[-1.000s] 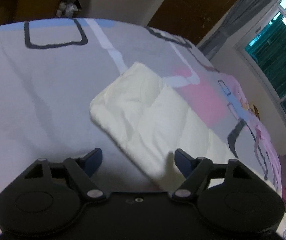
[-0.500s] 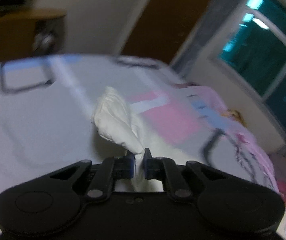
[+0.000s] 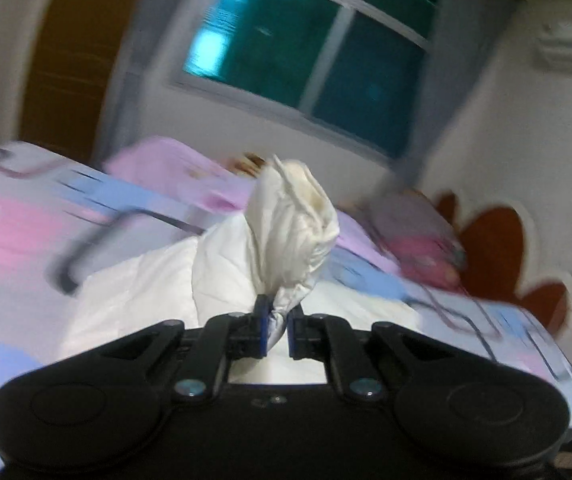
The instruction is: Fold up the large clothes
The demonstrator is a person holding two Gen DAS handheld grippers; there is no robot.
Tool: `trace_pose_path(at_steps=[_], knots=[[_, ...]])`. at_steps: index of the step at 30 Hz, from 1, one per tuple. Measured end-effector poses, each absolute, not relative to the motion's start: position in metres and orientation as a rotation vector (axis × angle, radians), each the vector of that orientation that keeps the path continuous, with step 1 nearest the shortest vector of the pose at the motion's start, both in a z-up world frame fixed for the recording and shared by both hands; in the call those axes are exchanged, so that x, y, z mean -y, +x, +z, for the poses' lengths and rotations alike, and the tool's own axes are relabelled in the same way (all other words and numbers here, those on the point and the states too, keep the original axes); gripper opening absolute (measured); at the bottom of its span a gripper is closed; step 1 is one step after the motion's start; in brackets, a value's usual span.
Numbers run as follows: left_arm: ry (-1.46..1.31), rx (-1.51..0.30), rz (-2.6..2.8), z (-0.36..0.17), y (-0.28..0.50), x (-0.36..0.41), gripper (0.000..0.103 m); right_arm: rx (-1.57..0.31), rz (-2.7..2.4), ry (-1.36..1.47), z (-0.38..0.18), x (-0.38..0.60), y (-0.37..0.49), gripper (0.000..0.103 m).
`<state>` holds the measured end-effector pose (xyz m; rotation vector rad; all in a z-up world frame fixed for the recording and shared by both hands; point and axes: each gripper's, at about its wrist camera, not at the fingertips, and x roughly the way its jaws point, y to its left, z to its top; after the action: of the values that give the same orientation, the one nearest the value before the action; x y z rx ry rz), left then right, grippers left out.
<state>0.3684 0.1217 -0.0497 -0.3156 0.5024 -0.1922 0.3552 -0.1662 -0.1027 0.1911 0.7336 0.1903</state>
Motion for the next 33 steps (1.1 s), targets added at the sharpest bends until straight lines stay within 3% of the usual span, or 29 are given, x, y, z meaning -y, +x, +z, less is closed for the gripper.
trace_pose_path(at_steps=[6, 10, 15, 17, 23, 29, 30, 31, 32, 33], knots=[[-0.208, -0.615, -0.350, -0.094, 0.383, -0.022, 0.008, -0.744, 0.094, 0.233, -0.104, 0.229, 0.338, 0.072], [-0.069, -0.719, -0.387, -0.130, 0.379, 0.005, 0.011, -0.752, 0.085, 0.275, -0.105, 0.252, 0.333, 0.072], [-0.003, -0.755, -0.381, -0.135, 0.359, -0.003, 0.039, -0.750, 0.154, 0.339, -0.102, 0.249, 0.338, 0.072], [0.008, -0.722, -0.339, -0.127, 0.353, -0.014, 0.068, -0.752, 0.194, 0.355, -0.100, 0.239, 0.344, 0.072], [0.031, -0.646, -0.166, -0.112, 0.325, -0.074, 0.069, -0.804, 0.287, 0.392, -0.110, 0.201, 0.370, 0.072], [0.011, -0.693, 0.027, -0.125, 0.305, -0.139, 0.068, -0.892, 0.328, 0.402, -0.134, 0.169, 0.387, 0.072], [0.006, -0.703, 0.046, -0.128, 0.305, -0.145, 0.068, -0.893, 0.323, 0.395, -0.136, 0.166, 0.389, 0.064], [0.001, -0.714, 0.066, -0.131, 0.305, -0.151, 0.068, -0.896, 0.332, 0.392, -0.137, 0.163, 0.390, 0.029], [0.000, -0.720, 0.077, -0.133, 0.307, -0.155, 0.067, -0.906, 0.336, 0.400, -0.137, 0.161, 0.392, 0.021], [0.001, -0.725, 0.086, -0.135, 0.309, -0.157, 0.067, -0.902, 0.330, 0.407, -0.138, 0.161, 0.391, 0.021]])
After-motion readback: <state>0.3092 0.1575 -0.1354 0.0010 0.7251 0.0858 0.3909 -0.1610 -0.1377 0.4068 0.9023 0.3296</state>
